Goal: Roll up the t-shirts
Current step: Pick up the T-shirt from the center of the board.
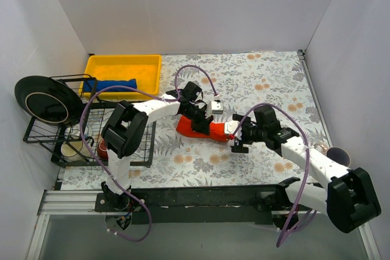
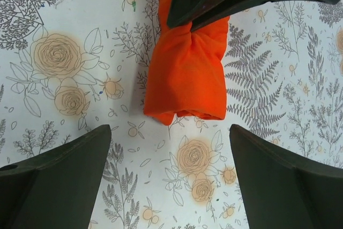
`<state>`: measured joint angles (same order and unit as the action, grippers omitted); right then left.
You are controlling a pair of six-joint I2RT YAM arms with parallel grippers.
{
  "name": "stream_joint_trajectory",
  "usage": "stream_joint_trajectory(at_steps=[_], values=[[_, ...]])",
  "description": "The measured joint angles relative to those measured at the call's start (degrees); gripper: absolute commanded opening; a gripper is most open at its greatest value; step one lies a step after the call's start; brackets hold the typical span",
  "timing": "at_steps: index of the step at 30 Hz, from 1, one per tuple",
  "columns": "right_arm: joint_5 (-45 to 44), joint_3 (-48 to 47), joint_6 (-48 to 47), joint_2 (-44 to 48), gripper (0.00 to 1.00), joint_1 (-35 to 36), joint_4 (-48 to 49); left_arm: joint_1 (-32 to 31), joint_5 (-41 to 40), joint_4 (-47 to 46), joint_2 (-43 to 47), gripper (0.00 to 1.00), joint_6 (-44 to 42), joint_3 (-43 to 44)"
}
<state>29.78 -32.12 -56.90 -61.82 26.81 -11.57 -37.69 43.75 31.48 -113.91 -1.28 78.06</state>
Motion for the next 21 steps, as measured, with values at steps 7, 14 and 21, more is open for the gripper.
stream_joint_trajectory(at_steps=[7, 14, 21], values=[[0.3, -1.8, 0.6, -6.1, 0.99, 2.4, 5.0, 0.1, 0.3, -0.2, 0.0, 0.08, 2.1, 0.0], [0.5, -2.6, 0.1, -15.1, 0.9, 4.9, 10.0, 0.6, 0.8, -0.2, -0.1, 0.08, 3.3, 0.0], [-2.3, -3.2, -0.6, -22.7, 0.32, 5.5, 17.5, 1.4, 2.0, 0.3, -0.2, 0.38, 3.3, -0.2]])
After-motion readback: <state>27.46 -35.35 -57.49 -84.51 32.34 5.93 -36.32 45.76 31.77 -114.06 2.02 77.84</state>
